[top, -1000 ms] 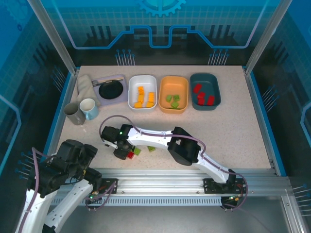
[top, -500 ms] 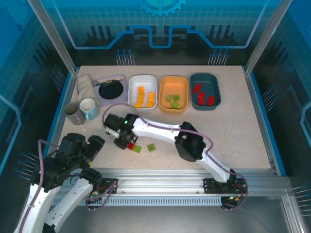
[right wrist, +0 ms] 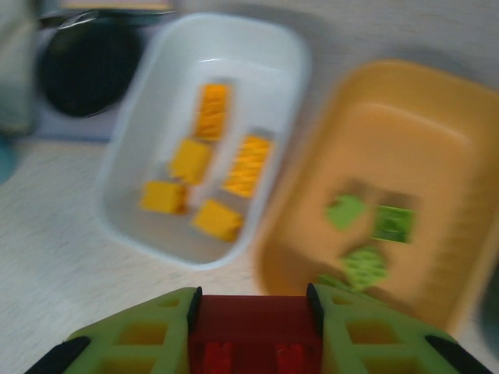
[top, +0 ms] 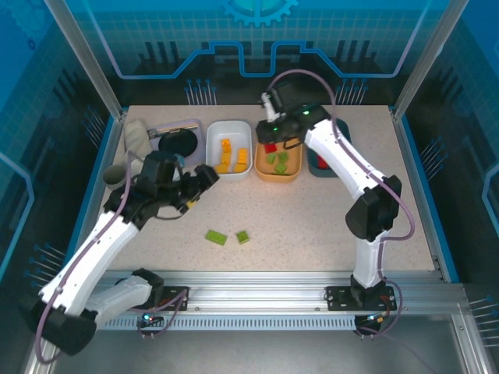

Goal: Sort the legos into containers by color

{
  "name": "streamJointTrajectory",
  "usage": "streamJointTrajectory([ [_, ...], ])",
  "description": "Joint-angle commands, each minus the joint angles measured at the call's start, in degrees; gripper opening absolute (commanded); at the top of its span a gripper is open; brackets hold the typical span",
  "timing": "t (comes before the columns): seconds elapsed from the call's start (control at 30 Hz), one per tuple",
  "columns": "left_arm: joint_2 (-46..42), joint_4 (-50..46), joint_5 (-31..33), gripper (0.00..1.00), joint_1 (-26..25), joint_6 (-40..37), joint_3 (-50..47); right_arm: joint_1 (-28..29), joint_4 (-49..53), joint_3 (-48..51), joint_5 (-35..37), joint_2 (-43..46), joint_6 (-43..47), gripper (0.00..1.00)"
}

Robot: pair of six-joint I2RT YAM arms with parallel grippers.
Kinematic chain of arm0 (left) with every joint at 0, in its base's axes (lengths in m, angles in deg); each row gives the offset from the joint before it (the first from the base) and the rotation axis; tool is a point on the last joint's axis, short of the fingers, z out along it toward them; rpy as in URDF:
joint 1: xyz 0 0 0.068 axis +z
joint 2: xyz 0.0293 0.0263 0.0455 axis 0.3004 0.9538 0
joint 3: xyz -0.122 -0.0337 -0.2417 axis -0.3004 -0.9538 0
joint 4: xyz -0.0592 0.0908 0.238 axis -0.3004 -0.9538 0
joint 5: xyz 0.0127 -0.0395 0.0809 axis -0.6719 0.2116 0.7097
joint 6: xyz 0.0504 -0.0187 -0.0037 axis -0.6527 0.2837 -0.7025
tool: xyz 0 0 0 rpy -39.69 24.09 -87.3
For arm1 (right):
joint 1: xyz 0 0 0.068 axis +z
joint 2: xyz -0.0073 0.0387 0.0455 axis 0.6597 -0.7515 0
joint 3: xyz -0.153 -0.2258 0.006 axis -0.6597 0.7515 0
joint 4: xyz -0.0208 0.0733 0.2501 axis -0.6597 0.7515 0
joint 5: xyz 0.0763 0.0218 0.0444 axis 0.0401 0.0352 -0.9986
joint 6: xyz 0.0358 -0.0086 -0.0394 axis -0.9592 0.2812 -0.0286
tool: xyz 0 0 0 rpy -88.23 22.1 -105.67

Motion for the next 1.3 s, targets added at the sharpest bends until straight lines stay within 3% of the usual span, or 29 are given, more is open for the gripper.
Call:
streamJointTrajectory([
  [0.0,6.24,10.72,-4.94,0.93,-1.4,-4.22,6.22,-5.78,2.23,1.83,3.48,0.21,-2.79,0.25],
  [0.33,30.24,17.54,-10.61,0.93,-2.67,-6.13,25.73,-17.26,4.11,-7.78,9.85,-11.07,-1.42,0.25],
  [0.63,48.63,14.28,-14.04,0.92,-3.44,-9.04,45.55,-21.0,9.64,-24.93,13.3,-27.26,2.51,0.26],
  [0.77,55.73,11.43,-14.51,0.92,-3.47,-9.84,54.7,-22.06,10.84,-27.61,14.6,-30.96,3.7,0.26],
  [0.97,62.05,9.46,-15.03,0.91,-3.47,-9.95,62.2,-23.25,11.74,-27.8,15.76,-34.6,4.77,0.27],
  [1.27,62.8,7.88,-14.71,0.91,-3.77,-10.41,62.99,-24.03,11.35,-33.36,16.98,-39.34,8.23,0.29],
])
